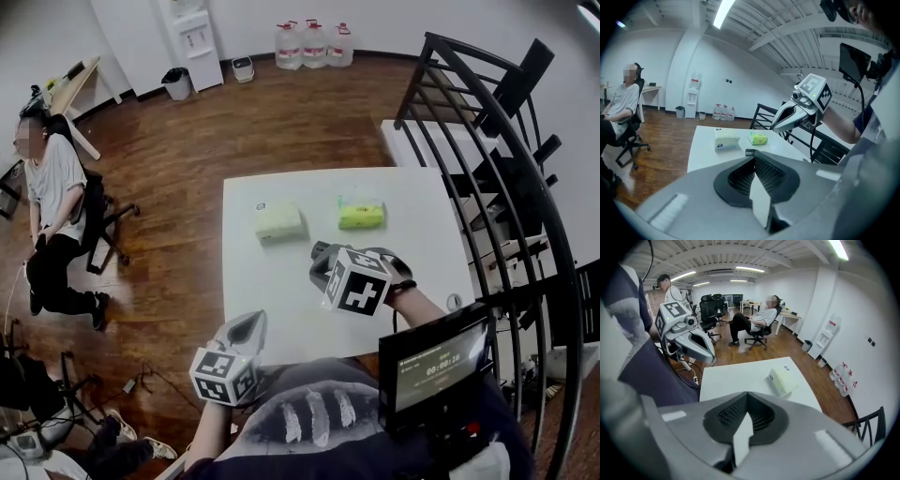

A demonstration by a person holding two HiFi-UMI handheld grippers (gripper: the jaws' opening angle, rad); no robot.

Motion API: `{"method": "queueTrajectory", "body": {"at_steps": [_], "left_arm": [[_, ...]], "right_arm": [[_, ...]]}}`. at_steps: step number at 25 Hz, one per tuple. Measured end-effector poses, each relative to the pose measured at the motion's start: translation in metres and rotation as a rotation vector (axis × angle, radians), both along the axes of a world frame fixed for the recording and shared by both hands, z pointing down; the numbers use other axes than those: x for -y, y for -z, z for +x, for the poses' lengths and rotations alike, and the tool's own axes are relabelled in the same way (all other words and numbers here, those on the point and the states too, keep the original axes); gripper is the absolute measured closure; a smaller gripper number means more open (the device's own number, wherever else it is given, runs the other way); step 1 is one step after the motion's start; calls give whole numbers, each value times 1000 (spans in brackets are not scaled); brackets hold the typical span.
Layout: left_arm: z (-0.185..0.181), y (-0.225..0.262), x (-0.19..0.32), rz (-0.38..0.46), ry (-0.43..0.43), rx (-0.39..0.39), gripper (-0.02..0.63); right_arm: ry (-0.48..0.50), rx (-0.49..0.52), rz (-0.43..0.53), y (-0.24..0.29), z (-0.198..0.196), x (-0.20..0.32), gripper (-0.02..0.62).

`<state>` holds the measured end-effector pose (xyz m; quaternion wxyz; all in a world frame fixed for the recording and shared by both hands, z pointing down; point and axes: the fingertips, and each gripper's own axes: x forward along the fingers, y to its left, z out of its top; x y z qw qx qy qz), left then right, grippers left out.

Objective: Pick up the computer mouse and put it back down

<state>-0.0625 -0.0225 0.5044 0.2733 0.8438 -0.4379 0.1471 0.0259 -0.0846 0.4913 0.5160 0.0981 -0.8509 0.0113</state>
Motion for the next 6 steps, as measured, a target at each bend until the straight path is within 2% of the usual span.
{"method": "queueTrajectory", "body": {"at_steps": [6], "left_arm": [[5,5,-7,13,4,2,591]], "right_arm": [[12,-5,-3,1,4,-10,592]]}}
